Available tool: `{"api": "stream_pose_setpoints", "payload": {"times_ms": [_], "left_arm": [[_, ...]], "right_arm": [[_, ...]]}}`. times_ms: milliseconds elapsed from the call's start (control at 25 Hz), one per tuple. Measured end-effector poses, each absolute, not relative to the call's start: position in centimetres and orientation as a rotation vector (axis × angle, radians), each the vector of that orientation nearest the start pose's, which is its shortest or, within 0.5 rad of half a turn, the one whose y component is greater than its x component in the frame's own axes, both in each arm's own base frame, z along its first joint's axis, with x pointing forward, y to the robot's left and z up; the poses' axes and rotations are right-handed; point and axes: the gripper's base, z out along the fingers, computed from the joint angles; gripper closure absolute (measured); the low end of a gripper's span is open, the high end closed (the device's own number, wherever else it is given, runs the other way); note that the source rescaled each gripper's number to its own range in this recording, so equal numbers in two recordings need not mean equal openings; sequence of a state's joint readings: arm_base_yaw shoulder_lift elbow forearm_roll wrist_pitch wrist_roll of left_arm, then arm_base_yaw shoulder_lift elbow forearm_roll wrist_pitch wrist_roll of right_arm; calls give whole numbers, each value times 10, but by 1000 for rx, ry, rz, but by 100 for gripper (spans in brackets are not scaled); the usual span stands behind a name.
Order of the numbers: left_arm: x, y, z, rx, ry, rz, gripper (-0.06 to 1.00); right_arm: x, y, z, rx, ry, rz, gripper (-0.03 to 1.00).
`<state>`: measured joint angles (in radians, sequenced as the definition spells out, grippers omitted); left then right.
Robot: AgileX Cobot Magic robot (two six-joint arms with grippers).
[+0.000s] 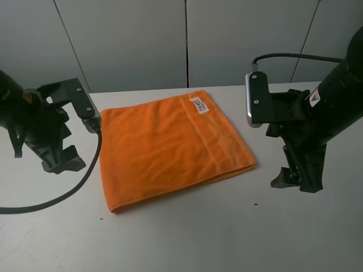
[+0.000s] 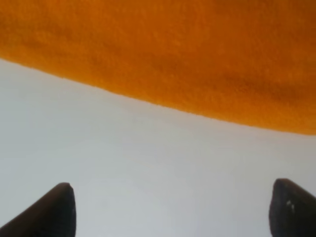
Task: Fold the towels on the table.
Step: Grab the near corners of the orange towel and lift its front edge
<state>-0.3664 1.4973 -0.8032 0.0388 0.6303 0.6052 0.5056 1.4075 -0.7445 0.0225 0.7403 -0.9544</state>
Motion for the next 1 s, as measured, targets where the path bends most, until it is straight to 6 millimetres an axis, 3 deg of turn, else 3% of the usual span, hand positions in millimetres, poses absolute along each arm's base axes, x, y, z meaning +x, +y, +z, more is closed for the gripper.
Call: {"api": "stream_pose_setpoints", "payload": {"times_ms": [440, 680, 1000], "left_arm": [[243, -125, 165, 1557, 2466, 90, -6], [245, -131, 157, 1581, 2457, 87, -6], [246, -133, 153, 1568, 2467, 71, -6]], "right_arm": [[217, 125, 169, -2147, 2063, -43, -3], [216, 140, 158, -2454, 1747, -276, -3], [245, 163, 164, -2367, 1746, -347, -3]]}}
